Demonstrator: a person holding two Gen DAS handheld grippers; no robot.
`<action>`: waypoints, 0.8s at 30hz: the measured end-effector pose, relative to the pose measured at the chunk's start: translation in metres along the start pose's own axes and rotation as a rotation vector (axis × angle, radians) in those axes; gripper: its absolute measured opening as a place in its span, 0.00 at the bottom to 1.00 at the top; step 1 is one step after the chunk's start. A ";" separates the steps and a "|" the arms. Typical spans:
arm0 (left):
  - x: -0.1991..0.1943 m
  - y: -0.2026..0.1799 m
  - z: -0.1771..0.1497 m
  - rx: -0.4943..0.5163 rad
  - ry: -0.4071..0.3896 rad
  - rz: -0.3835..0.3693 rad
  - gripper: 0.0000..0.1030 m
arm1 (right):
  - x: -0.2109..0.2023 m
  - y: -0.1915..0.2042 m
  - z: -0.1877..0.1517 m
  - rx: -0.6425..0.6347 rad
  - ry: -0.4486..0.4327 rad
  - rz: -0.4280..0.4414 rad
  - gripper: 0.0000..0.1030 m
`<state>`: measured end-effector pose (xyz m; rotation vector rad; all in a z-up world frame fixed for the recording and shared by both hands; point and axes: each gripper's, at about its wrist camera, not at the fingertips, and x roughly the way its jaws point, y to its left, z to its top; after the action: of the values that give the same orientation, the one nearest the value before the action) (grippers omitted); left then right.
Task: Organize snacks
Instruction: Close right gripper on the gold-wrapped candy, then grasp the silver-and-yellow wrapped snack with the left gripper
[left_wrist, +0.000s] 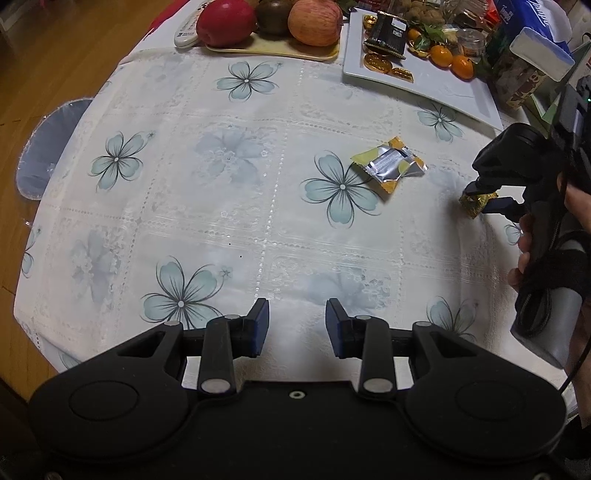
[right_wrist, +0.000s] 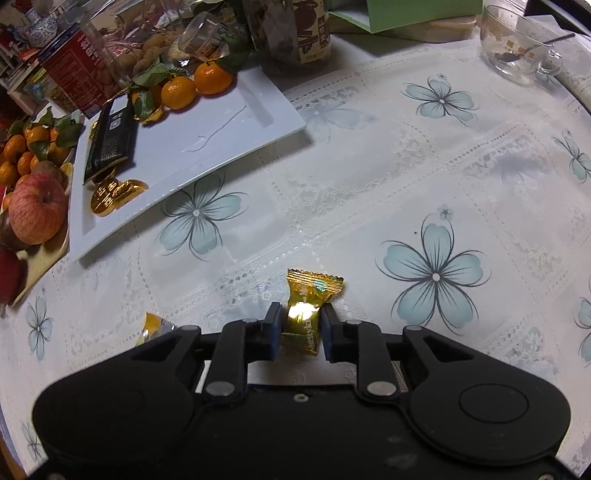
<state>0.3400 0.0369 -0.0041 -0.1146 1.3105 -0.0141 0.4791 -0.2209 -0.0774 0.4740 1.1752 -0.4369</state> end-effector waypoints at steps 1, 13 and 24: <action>0.001 0.001 0.000 -0.004 0.002 0.000 0.42 | -0.002 -0.002 -0.003 -0.020 0.005 0.014 0.21; 0.018 -0.013 -0.004 0.023 0.013 0.051 0.42 | -0.036 -0.058 -0.054 -0.236 0.175 0.122 0.21; 0.023 -0.039 -0.011 0.136 -0.092 0.027 0.43 | -0.059 -0.083 -0.088 -0.315 0.195 0.145 0.21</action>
<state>0.3375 -0.0040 -0.0253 0.0186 1.2157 -0.0743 0.3466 -0.2354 -0.0593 0.3288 1.3603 -0.0772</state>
